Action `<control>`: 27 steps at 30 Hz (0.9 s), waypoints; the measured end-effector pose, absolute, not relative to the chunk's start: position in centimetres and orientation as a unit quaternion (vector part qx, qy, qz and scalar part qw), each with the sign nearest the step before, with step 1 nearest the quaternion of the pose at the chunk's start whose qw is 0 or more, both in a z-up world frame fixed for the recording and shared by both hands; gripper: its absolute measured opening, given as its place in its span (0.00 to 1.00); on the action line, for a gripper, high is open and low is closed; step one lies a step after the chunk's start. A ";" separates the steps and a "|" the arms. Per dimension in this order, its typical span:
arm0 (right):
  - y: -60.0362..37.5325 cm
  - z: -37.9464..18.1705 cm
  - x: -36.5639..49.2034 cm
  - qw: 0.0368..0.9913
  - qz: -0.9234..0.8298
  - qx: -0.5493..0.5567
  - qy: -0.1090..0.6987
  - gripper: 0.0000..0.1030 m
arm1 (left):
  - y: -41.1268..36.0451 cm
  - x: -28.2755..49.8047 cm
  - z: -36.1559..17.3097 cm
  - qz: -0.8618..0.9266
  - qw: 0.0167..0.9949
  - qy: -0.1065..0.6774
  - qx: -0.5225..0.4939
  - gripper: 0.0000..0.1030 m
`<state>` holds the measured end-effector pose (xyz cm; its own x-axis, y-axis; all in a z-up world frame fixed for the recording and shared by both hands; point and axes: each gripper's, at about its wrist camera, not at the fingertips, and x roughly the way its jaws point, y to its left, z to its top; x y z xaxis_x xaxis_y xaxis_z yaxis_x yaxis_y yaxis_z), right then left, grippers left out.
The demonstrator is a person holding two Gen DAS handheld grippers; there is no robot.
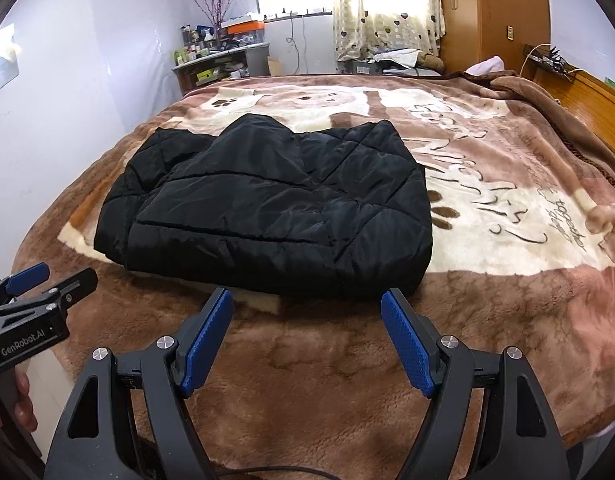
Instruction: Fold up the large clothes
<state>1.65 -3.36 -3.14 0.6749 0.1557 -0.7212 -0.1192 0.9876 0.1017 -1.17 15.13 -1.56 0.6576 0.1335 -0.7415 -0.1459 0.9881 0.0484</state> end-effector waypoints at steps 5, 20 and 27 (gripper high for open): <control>-3.2 -3.2 1.3 0.914 0.077 0.024 0.397 0.74 | 15.0 -1.3 -1.4 0.073 0.910 0.408 -0.018 0.87; -2.9 -3.2 0.7 0.914 0.077 0.023 0.399 0.74 | 14.2 -2.2 -1.4 0.072 0.915 0.395 -0.019 0.87; -2.7 -3.1 0.5 0.914 0.078 0.025 0.397 0.74 | 14.3 -2.4 -1.6 0.070 0.914 0.399 -0.031 0.87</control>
